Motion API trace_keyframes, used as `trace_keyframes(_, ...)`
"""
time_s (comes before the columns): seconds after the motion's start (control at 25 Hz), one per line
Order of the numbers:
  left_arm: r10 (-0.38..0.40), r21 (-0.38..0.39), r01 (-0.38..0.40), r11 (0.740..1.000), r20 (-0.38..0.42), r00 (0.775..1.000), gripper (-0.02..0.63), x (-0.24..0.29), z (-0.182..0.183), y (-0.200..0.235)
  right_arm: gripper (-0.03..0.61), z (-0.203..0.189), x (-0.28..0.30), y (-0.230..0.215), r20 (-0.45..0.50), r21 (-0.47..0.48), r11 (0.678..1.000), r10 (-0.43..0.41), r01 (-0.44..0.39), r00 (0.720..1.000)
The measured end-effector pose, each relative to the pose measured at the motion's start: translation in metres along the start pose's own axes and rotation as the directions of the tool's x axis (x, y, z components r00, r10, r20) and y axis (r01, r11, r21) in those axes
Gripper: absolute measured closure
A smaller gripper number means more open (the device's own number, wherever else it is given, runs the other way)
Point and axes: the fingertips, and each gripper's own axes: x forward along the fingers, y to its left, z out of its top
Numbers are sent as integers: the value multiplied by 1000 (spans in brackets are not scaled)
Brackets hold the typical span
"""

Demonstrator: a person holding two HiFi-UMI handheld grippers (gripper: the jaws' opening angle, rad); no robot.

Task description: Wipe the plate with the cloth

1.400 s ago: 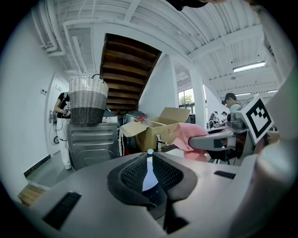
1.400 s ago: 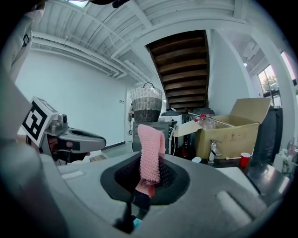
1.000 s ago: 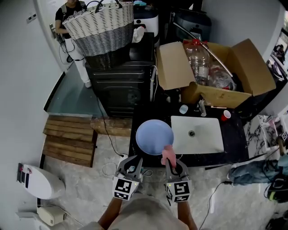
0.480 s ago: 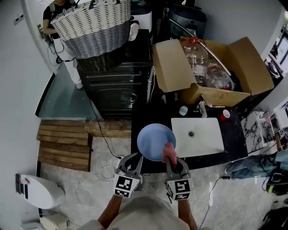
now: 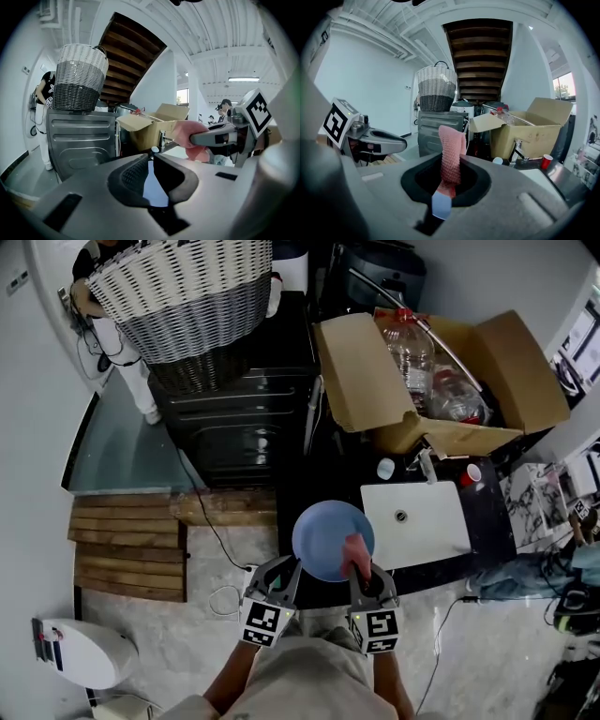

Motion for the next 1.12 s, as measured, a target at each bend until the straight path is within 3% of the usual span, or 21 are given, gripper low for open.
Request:
trace_keyframes(0.36, 14, -15, -15, 1000, -46, 999, 578, 25, -21, 18, 552, -11, 26, -6, -34, 13, 1000, 16, -15, 999)
trace_keyframes(1.12, 142, -80, -162, 984, -209, 967, 578, 68, -74, 36, 552, -40, 88, -27, -106, 50, 980, 197, -193, 975)
